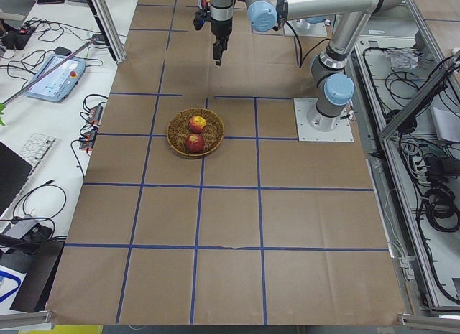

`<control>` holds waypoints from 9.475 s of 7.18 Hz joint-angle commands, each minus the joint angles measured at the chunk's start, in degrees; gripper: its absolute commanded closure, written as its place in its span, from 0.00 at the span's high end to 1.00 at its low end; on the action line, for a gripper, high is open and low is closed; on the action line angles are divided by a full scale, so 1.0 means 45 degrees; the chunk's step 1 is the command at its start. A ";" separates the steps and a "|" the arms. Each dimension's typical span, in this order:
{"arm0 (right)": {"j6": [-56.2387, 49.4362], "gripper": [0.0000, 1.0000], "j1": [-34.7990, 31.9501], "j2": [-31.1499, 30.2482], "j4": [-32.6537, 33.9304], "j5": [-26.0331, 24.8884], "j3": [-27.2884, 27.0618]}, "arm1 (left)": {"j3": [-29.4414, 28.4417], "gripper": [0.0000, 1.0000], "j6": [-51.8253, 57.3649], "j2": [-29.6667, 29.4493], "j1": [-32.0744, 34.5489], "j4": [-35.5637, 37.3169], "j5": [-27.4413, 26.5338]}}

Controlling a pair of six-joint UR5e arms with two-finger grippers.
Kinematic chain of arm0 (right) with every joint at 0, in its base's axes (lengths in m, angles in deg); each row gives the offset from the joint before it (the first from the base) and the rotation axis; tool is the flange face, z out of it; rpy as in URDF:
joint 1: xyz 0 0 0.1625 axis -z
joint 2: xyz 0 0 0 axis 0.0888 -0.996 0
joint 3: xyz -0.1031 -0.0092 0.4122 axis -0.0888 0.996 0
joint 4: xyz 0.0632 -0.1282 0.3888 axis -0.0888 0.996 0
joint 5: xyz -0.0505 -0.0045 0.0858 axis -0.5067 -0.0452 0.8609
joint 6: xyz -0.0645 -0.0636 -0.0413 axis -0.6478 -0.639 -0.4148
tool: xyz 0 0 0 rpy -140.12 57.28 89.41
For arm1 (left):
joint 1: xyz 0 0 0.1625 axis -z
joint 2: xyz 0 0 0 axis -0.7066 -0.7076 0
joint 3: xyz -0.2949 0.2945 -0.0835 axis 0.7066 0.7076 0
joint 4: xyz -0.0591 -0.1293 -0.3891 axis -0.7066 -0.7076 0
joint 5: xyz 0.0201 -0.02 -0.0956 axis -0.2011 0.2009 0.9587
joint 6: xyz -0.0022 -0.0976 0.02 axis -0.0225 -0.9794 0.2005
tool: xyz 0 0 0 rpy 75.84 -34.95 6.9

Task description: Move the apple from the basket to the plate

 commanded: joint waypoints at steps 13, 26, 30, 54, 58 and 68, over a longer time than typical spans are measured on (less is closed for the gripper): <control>-0.0003 1.00 -0.0038 -0.0066 -0.0053 -0.0003 0.0000 | 0.0179 0.99 0.1572 -0.6197 -0.2505 0.5431 -0.0372; -0.0003 1.00 -0.0019 -0.0065 -0.0073 -0.0022 0.0000 | -0.0503 0.45 -0.6522 -0.5219 0.3207 0.4728 -0.0372; -0.0003 1.00 -0.0019 -0.0085 -0.0073 -0.0022 0.0000 | -0.1298 0.46 -0.9989 -0.6951 0.6413 0.6054 -0.0370; 0.4177 1.00 -0.4762 0.5317 0.4253 -0.0178 0.1994 | -0.0797 0.99 -0.4602 0.1284 0.2534 -0.1405 0.0255; 0.3981 1.00 -0.4648 0.6399 0.6756 -0.0178 0.0746 | -0.1186 0.99 -0.4581 0.0737 0.2476 -0.1249 0.0234; 0.3846 0.43 -0.4473 0.6968 0.7427 -0.0391 0.0898 | -0.2242 0.99 -0.4601 -0.0495 0.2514 -0.0780 0.0253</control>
